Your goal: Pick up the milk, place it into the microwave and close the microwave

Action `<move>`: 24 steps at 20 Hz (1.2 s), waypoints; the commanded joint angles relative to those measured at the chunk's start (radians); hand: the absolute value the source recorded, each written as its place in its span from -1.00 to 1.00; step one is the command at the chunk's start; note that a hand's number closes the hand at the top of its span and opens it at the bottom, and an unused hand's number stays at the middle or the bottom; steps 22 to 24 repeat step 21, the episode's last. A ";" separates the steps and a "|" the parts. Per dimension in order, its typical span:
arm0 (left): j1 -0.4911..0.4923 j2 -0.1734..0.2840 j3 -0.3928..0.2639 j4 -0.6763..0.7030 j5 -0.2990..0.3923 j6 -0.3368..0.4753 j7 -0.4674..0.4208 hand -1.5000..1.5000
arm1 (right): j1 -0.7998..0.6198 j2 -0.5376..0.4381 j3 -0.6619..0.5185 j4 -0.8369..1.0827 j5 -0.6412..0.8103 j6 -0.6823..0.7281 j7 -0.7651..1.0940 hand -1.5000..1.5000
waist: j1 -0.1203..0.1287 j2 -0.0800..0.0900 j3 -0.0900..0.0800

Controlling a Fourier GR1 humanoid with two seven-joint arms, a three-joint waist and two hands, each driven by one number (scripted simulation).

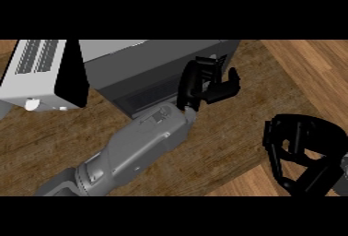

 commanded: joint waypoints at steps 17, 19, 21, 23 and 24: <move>0.155 0.037 0.083 0.145 0.242 -0.357 -0.085 1.00 | 0.211 0.067 0.090 -0.209 0.035 -0.100 -0.002 1.00 | 0.112 -0.011 -0.005; 0.152 0.036 0.079 0.152 0.250 -0.378 -0.094 1.00 | 0.228 0.086 0.111 -0.233 0.041 -0.119 0.004 1.00 | 0.118 -0.011 -0.005; 0.154 0.036 0.075 0.161 0.257 -0.402 -0.107 1.00 | 0.246 0.089 0.127 -0.257 0.060 -0.130 0.009 1.00 | 0.120 -0.014 -0.005; 0.154 0.036 0.075 0.161 0.257 -0.402 -0.107 1.00 | 0.246 0.089 0.127 -0.257 0.060 -0.130 0.009 1.00 | 0.120 -0.014 -0.005; 0.154 0.036 0.075 0.161 0.257 -0.402 -0.107 1.00 | 0.246 0.089 0.127 -0.257 0.060 -0.130 0.009 1.00 | 0.120 -0.014 -0.005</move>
